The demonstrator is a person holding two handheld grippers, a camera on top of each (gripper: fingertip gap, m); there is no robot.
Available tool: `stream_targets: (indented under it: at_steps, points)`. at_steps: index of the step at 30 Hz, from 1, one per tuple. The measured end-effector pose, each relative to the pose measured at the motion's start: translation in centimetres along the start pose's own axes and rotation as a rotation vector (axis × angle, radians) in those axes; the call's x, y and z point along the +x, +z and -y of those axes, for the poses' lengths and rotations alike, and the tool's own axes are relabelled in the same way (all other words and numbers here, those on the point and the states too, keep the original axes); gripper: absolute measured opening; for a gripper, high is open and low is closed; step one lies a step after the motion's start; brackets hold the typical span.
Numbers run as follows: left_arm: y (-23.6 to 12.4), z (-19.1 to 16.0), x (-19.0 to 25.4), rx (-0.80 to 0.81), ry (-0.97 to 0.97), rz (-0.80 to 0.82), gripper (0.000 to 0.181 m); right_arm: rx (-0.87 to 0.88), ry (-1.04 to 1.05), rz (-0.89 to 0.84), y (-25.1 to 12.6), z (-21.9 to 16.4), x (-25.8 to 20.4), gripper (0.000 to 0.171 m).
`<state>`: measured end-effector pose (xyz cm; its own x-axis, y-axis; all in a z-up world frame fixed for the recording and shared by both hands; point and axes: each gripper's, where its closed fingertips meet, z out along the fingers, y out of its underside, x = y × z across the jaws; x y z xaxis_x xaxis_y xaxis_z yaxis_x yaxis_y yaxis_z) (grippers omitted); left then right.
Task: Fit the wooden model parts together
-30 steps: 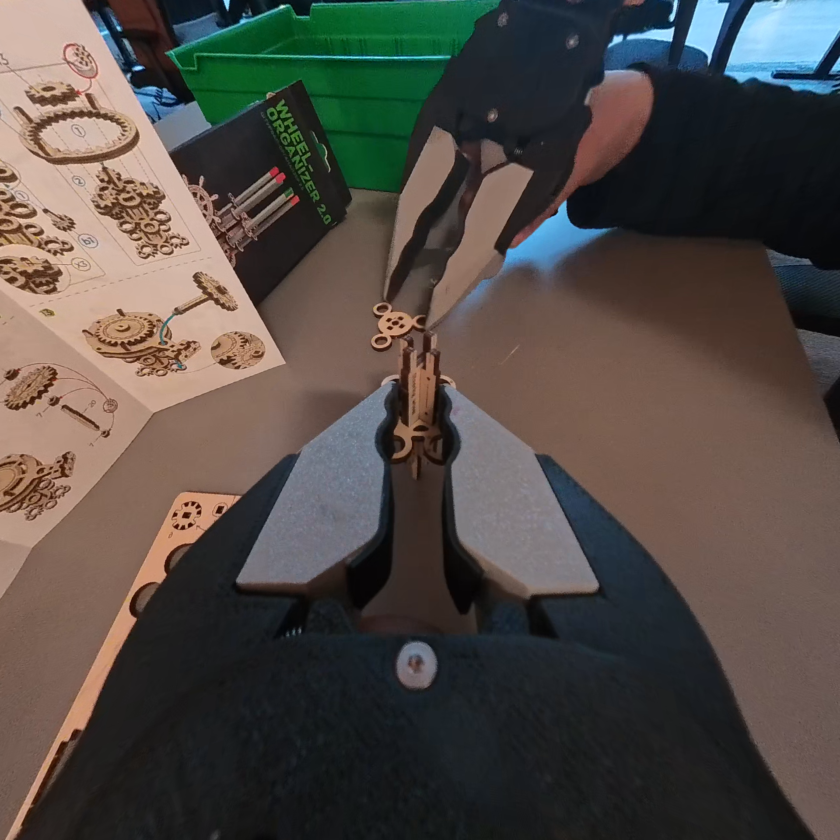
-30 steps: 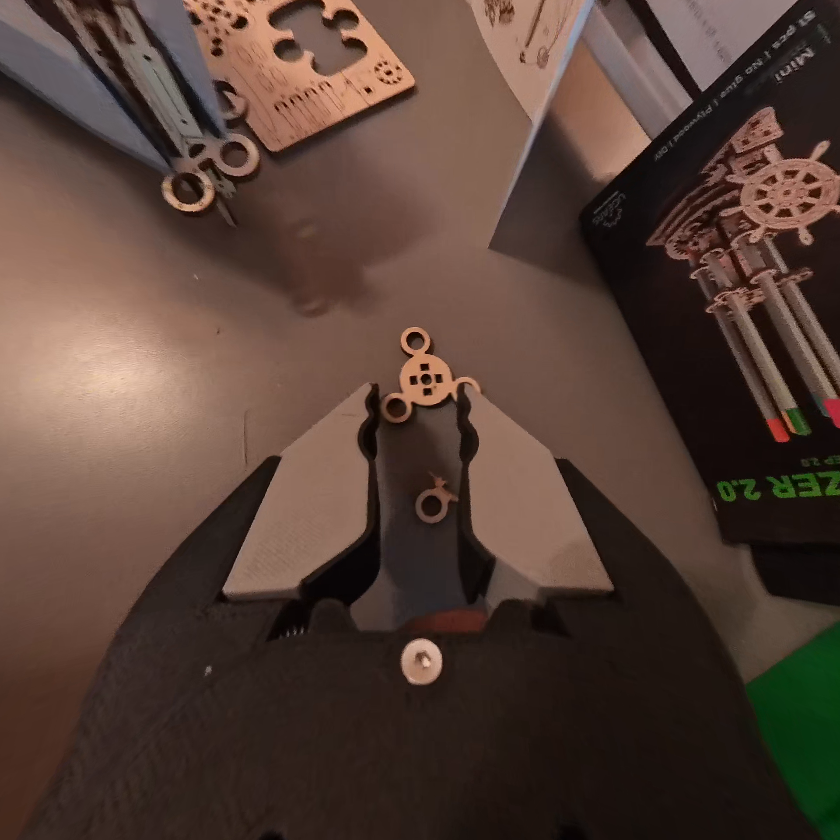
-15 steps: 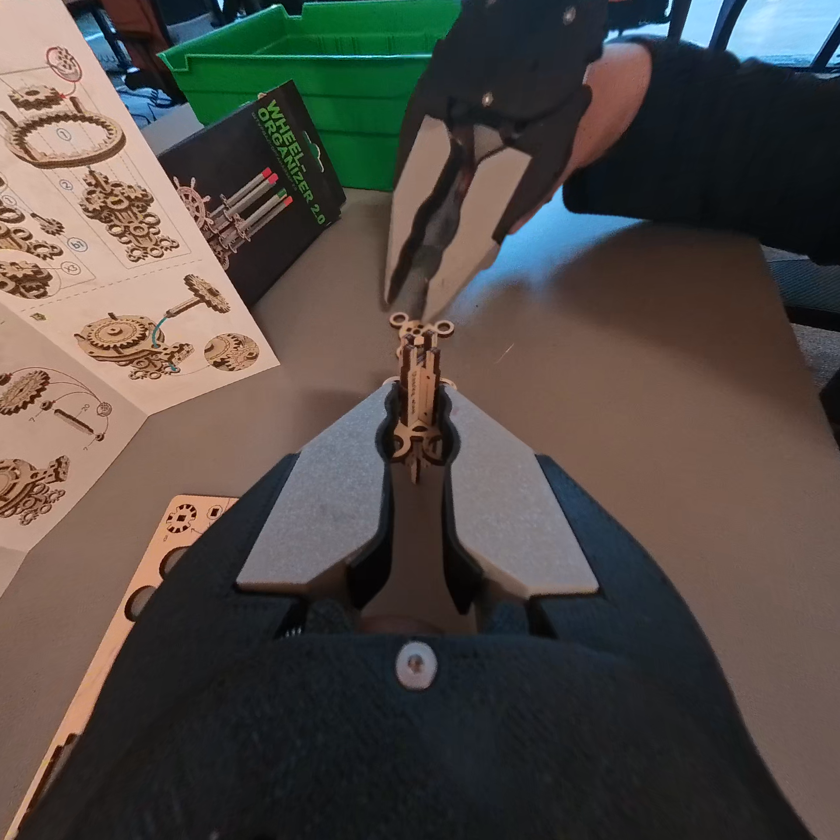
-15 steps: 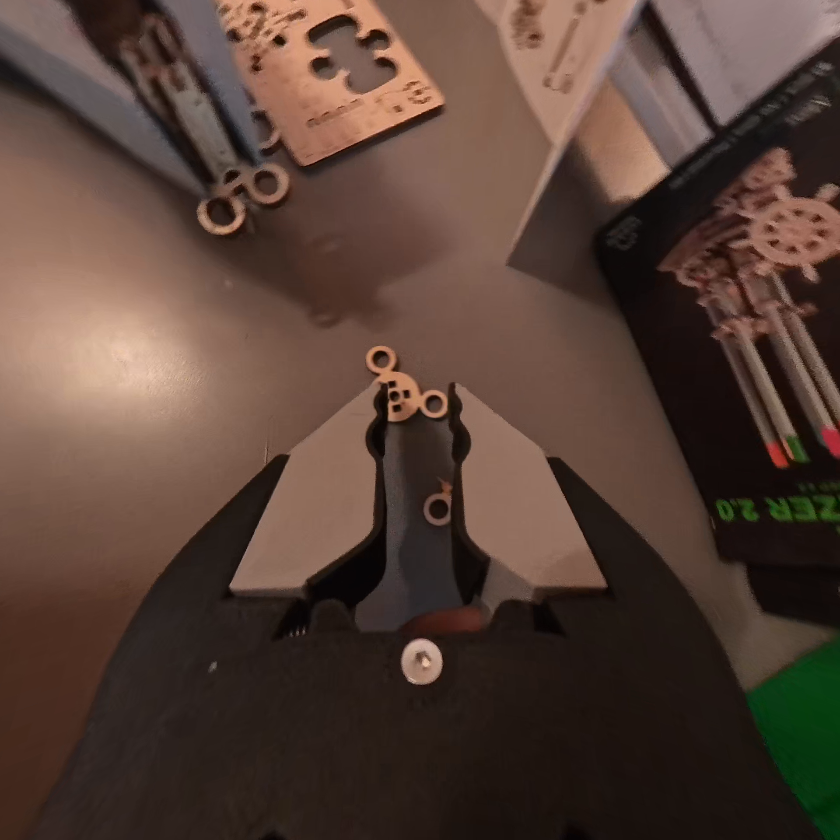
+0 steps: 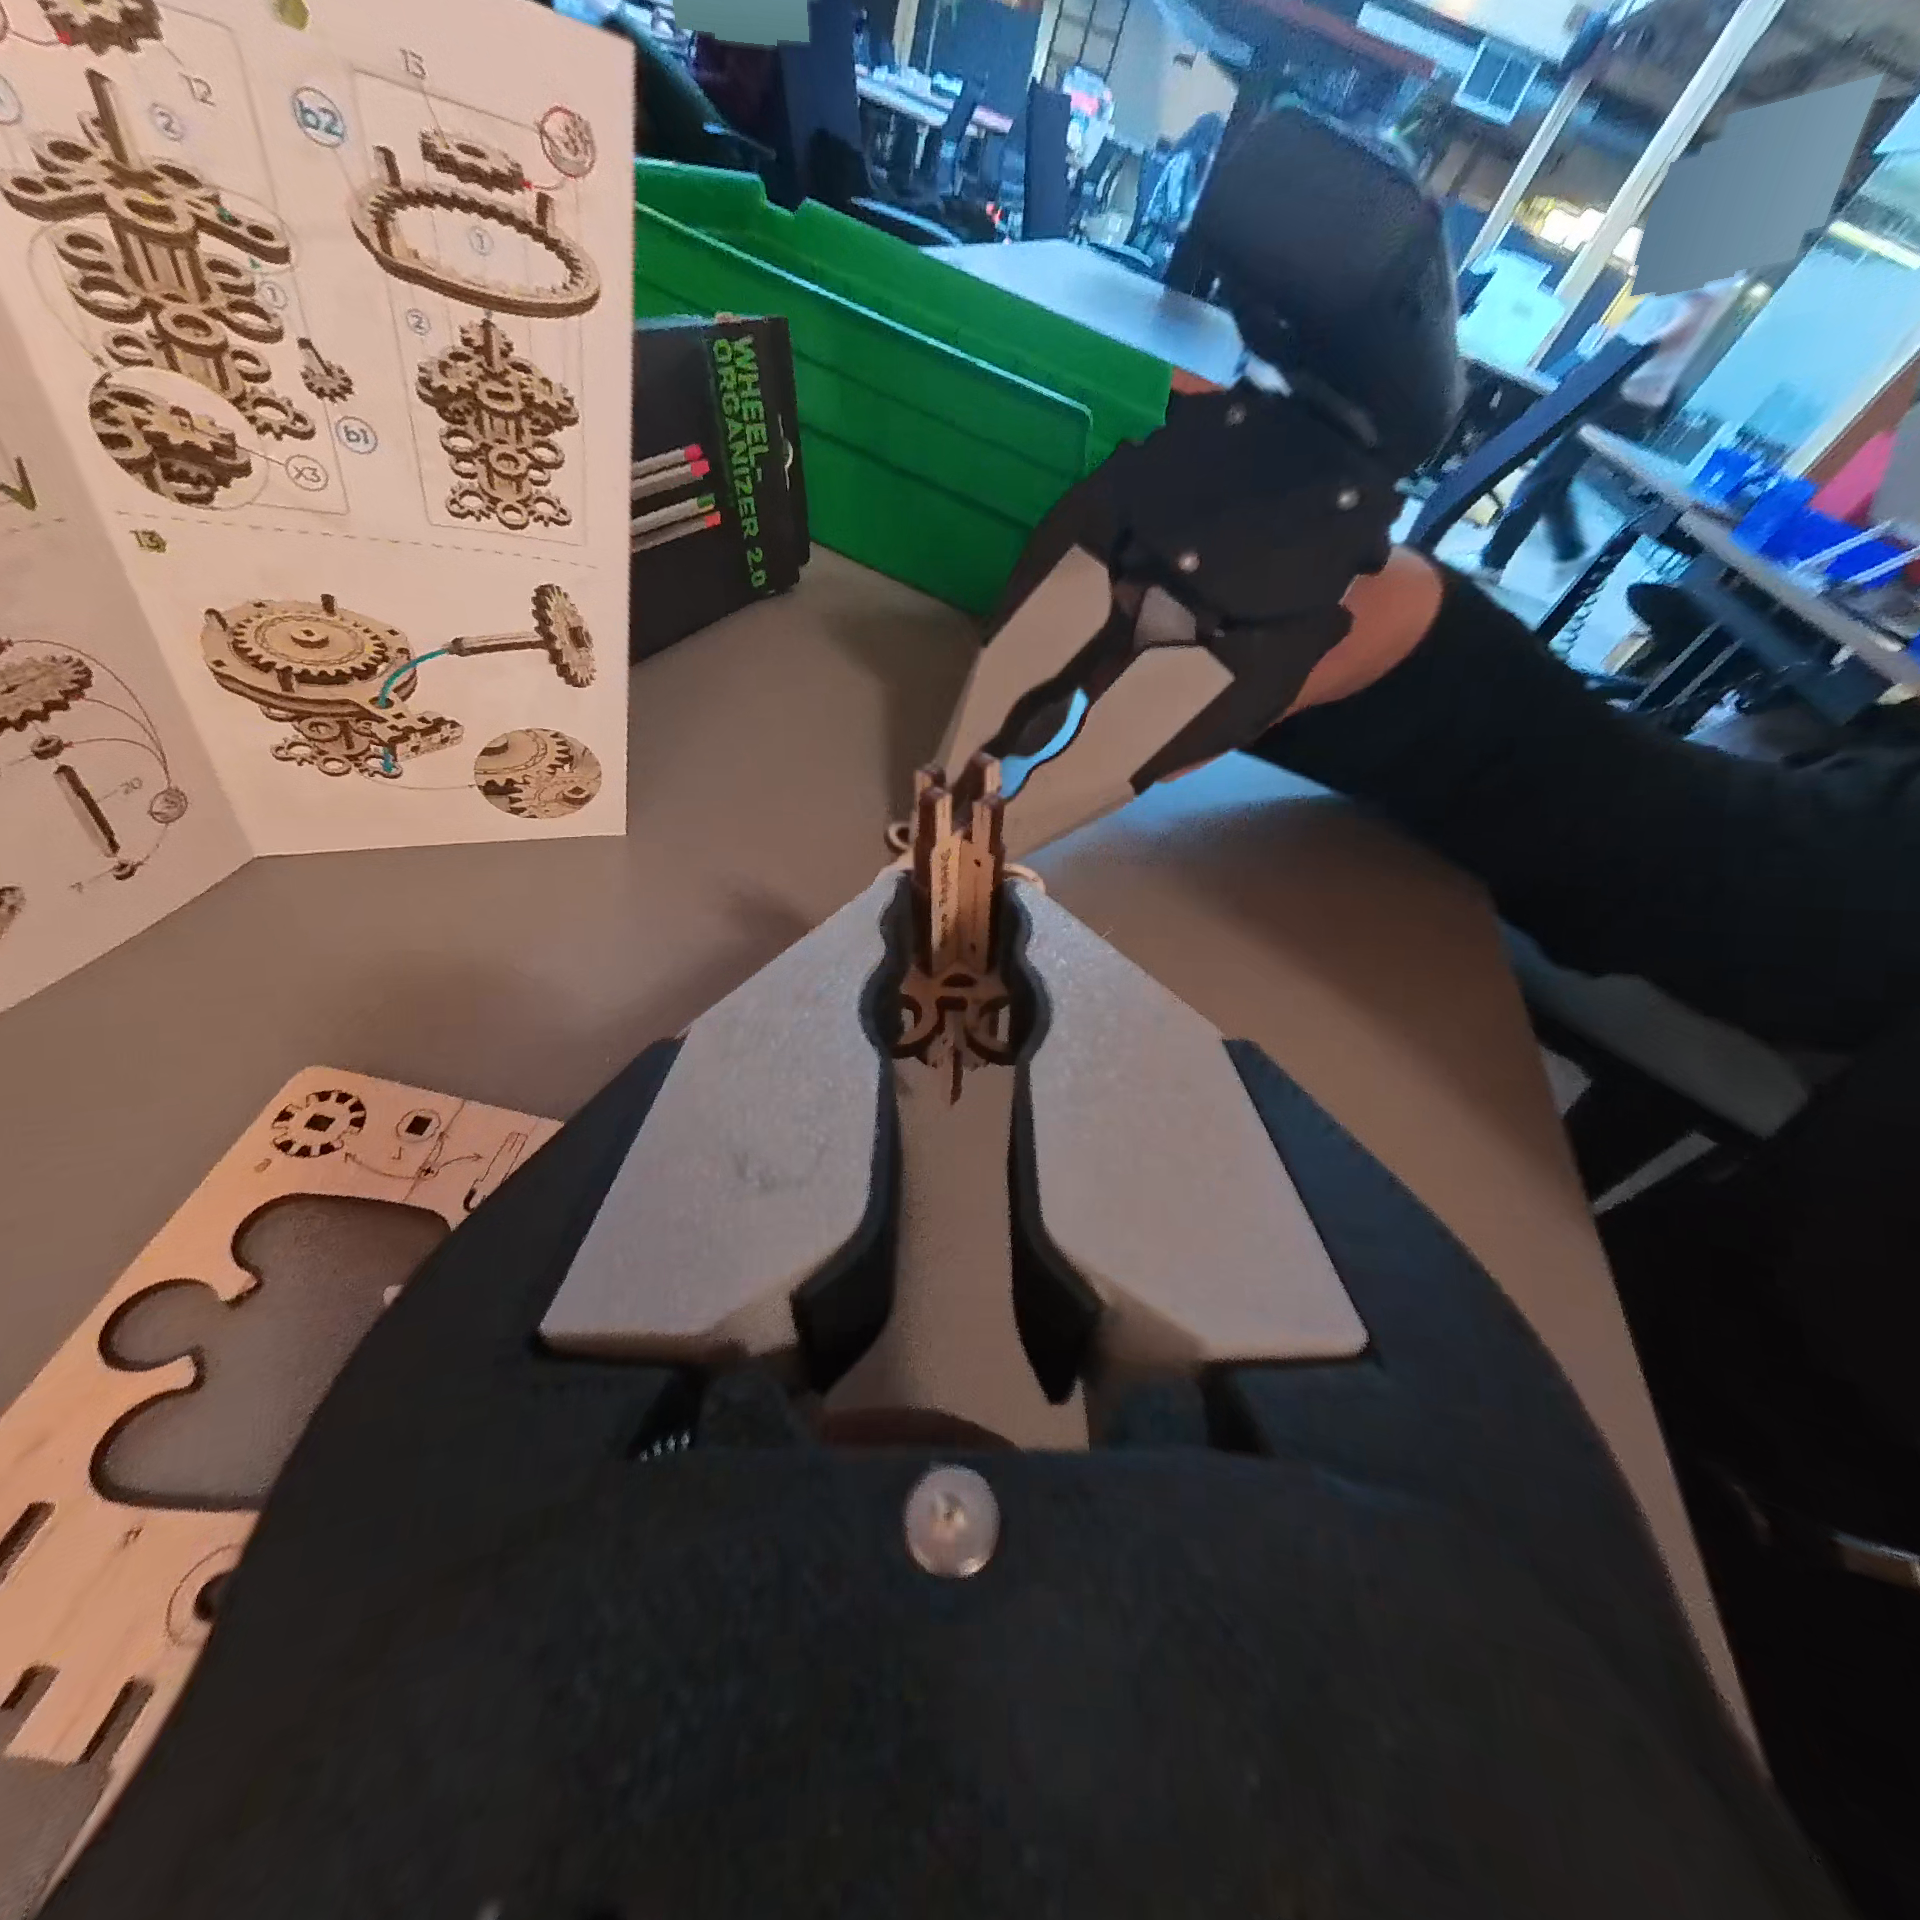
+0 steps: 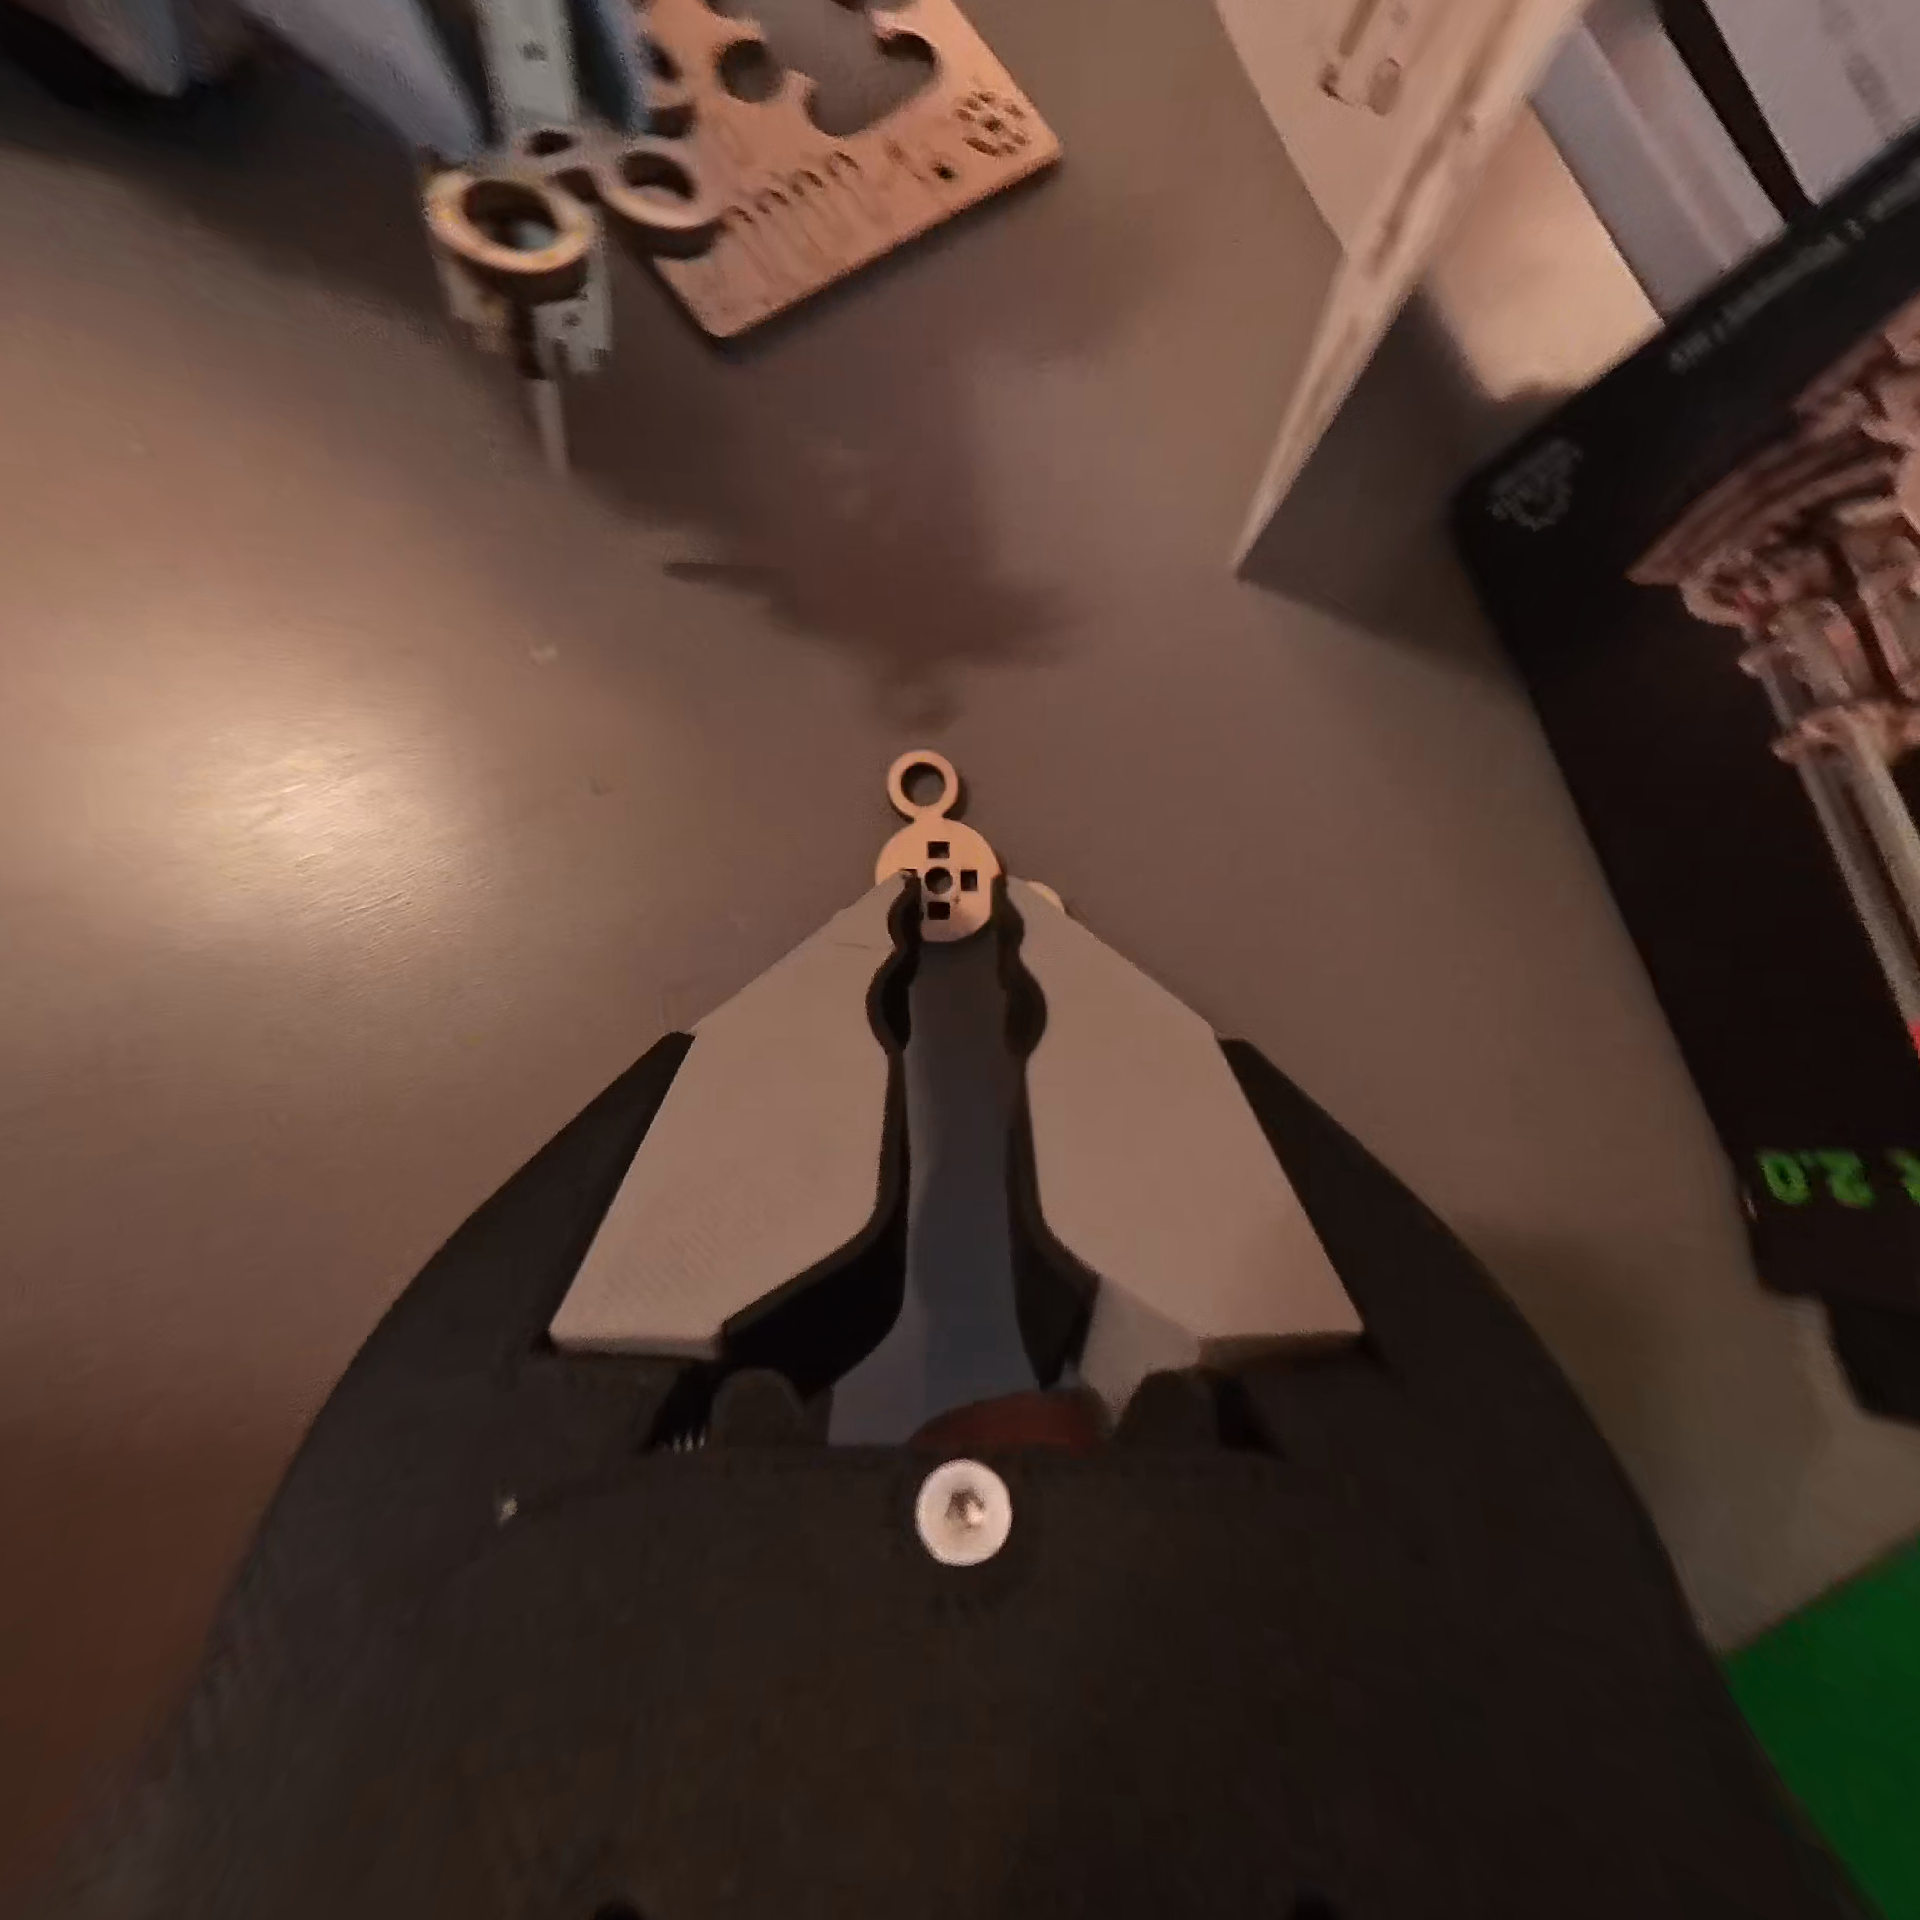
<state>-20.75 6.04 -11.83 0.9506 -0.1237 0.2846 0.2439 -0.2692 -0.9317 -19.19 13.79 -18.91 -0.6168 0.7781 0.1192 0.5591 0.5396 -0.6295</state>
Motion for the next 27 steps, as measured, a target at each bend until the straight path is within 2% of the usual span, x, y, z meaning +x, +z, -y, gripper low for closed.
stream_targets:
  at_steps: [1, 6, 9, 14, 19, 23, 27]
  points:
    - [-0.1, 0.2, 0.0, 0.011, -0.004, -0.007, 0.012, 0.019, -0.026, 0.032, 0.0, 0.1, -0.4, 0.011]
    - [0.0, 0.4, -0.2, 0.022, 0.027, 0.024, 0.012, 0.047, 0.084, 0.077, -0.9, 0.0, -0.1, 0.028]
    - [0.1, 0.2, -0.5, 0.005, 0.086, 0.074, 0.012, 0.038, 0.102, 0.033, -1.1, 0.0, 0.2, 0.035]
    - [0.3, -0.1, -0.5, -0.019, 0.123, 0.097, 0.012, -0.055, 0.119, -0.041, -0.8, -0.9, 0.3, 0.033]
    - [0.2, -0.1, -0.8, -0.025, 0.121, 0.11, 0.012, -0.003, 0.163, -0.003, -2.3, 0.0, -1.0, 0.029]
    - [0.2, -0.4, -0.7, -0.04, 0.143, 0.119, 0.012, -0.06, 0.165, -0.019, -1.1, -0.6, -1.7, 0.032]
    - [0.3, -0.6, -0.5, -0.054, 0.173, 0.119, 0.012, -0.106, 0.111, -0.026, -0.2, -0.7, -1.4, 0.026]
